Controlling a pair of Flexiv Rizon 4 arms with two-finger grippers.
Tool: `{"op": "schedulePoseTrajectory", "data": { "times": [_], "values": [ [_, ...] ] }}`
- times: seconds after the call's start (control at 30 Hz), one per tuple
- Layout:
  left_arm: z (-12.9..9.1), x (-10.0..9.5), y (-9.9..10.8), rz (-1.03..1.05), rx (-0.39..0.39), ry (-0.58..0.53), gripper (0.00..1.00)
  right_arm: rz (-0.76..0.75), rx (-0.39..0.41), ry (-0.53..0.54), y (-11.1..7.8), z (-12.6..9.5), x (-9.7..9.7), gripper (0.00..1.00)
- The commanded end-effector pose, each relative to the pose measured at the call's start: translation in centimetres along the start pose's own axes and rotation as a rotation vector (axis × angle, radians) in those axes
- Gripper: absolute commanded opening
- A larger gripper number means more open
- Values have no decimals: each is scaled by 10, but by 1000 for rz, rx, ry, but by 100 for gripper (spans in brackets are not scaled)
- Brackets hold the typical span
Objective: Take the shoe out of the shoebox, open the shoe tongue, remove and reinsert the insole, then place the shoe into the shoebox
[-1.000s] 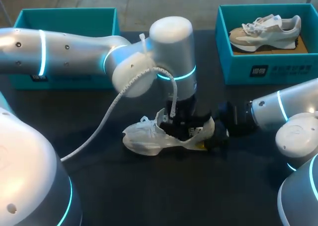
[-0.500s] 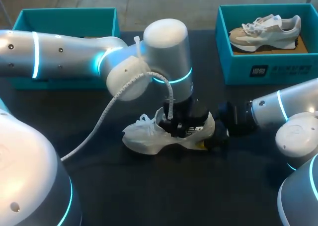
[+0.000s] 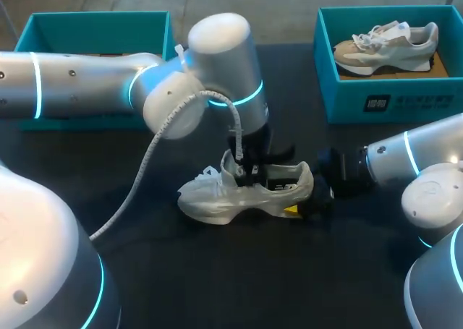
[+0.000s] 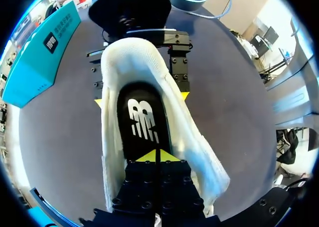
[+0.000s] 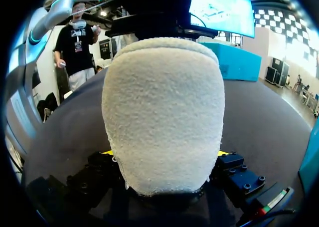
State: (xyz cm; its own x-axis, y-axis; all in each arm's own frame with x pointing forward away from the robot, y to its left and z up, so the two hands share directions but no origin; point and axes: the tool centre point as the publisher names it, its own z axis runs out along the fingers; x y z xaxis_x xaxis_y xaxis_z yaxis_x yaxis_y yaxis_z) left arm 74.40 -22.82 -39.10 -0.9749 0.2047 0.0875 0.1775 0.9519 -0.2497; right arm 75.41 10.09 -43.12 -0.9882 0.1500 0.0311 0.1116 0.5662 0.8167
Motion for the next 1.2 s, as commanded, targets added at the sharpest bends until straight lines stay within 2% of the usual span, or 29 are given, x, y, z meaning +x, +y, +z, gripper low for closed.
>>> {"op": "schedulePoseTrajectory", "data": {
  "times": [0.03, 0.2, 0.23, 0.27, 0.3, 0.4, 0.6, 0.8, 0.9, 1.07, 1.2],
  "values": [
    [-3, 1, 2, -2, 1, 3, 0, 0, 4, -1, -4, 3, -1, 0],
    [6, 3, -4, 25, -1, 14, 0, 0, 4, -1, -4, 3, -1, 0],
    [8, 4, -5, 38, -1, 13, 25, 0, 4, -1, -4, 3, -1, 0],
    [9, 4, -7, 46, -2, 20, 44, 0, 4, -1, -4, 3, -1, 0],
    [11, 4, -8, 52, -2, 24, 48, 0, 4, -1, -4, 3, -1, 0],
    [13, 3, -11, 63, 4, 36, 49, 0, 4, -1, -4, 3, -1, 0],
    [12, -1, -19, 88, 26, 65, 65, 0, 4, -1, -4, 3, -1, 0],
    [22, -1, -22, 108, 9, 75, 67, 0, 4, -1, -4, 3, -1, 0],
    [29, -1, -22, 121, -10, 60, 87, 0, 4, -1, -4, 3, -1, 0],
    [41, -1, -23, 137, -37, 18, 91, 0, 4, -1, -4, 3, -1, 0],
    [46, -5, -22, 136, -47, 4, 87, 0, 4, -1, -4, 3, -1, 0]
  ]
}}
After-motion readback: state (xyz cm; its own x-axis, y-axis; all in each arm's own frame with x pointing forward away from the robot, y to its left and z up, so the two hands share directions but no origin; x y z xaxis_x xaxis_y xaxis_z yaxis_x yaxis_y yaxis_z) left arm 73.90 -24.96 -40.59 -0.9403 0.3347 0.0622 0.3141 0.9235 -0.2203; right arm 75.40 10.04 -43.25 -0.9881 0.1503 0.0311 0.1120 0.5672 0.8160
